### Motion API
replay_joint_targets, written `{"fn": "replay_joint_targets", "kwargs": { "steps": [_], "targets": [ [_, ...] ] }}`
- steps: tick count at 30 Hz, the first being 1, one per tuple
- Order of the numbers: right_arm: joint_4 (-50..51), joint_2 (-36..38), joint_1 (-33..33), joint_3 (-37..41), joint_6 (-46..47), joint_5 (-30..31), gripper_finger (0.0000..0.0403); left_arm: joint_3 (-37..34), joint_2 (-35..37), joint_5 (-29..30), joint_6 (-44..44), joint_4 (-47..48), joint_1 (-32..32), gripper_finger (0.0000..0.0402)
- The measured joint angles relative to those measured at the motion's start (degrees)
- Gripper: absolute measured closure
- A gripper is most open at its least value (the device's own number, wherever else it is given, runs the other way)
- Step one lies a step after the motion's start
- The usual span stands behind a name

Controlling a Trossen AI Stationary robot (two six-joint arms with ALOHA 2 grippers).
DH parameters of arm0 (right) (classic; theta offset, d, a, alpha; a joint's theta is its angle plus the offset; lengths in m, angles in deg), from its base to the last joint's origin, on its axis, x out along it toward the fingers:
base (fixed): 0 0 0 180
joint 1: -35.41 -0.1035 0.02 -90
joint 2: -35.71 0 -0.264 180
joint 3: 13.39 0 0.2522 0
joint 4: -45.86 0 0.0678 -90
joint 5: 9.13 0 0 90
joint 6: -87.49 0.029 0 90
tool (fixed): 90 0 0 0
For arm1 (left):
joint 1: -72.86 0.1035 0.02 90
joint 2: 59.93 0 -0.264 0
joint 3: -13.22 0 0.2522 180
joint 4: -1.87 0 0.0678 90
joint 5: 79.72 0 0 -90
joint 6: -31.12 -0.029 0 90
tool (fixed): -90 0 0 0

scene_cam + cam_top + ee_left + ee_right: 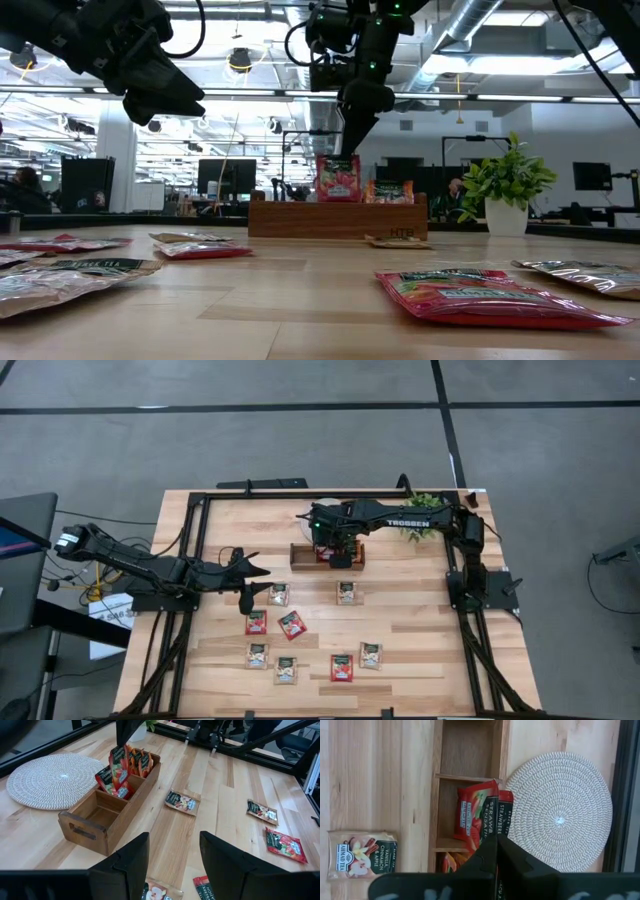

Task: Pick & Place Tea
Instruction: Put the red tea bag into the middle compartment of the wooden organizer, then put the bottom red tea bag into the middle compartment of the wooden organizer

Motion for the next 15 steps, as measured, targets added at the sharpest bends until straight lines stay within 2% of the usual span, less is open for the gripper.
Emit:
{"fn": "replay_joint_targets", "kwargs": {
  "steps": [15],
  "targets": [
    [0.0,0.0,0.0,0.0,0.4,-1.4,0.0321,0.0,0.0,0.0,0.0,0.0,0.0,0.0234]
  ]
}}
